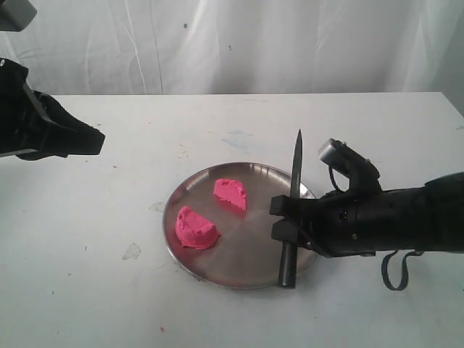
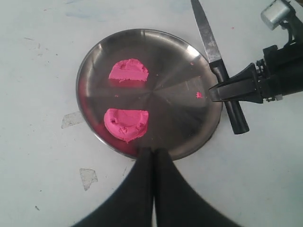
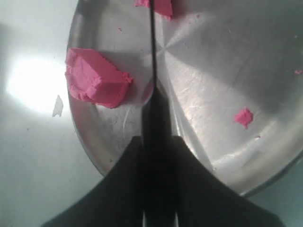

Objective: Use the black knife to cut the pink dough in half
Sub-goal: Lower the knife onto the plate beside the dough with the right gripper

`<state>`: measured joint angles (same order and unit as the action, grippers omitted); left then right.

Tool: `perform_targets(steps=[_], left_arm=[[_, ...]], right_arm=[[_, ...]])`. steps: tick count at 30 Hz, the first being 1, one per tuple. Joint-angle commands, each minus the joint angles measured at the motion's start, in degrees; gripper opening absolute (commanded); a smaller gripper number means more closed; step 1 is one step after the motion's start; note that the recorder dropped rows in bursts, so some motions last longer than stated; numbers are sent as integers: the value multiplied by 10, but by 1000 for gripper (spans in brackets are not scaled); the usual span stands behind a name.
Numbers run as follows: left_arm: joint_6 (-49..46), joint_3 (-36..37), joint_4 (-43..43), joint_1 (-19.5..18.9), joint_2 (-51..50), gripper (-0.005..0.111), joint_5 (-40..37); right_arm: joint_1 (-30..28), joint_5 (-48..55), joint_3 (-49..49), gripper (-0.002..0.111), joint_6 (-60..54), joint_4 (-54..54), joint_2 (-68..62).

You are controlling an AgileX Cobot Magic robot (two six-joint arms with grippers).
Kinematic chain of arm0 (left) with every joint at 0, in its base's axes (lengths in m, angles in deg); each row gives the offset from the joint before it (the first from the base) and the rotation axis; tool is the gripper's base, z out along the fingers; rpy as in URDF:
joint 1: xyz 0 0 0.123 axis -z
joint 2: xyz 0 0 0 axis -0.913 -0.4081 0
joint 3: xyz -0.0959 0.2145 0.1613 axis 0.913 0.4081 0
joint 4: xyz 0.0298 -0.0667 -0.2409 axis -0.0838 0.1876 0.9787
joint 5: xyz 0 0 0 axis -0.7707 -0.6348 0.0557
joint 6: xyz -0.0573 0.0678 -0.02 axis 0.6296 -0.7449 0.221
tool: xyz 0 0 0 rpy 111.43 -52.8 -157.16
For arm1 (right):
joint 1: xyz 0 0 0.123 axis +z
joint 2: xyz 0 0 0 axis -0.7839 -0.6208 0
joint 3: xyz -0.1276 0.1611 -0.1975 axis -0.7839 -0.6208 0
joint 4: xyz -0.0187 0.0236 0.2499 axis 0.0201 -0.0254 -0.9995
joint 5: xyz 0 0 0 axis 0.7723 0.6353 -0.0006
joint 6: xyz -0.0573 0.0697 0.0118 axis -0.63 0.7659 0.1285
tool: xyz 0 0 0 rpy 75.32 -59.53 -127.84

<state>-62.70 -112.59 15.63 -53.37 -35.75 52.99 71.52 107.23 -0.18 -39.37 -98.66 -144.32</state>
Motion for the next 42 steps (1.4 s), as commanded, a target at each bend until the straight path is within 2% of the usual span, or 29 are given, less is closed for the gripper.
perform_targets(steps=[1,4,17,42], left_arm=[[0,3,10,1,6,0,-8],[0,3,10,1,6,0,-8],[0,3,10,1,6,0,-8],[0,3,10,1,6,0,-8]], right_arm=[[-5,35,22,0,3,-2,-27],[-30,85,48,0,28,-2,-56],[-44,107,49,0,40,-2,-80],[-44,73,78,0,50,-2,-143]])
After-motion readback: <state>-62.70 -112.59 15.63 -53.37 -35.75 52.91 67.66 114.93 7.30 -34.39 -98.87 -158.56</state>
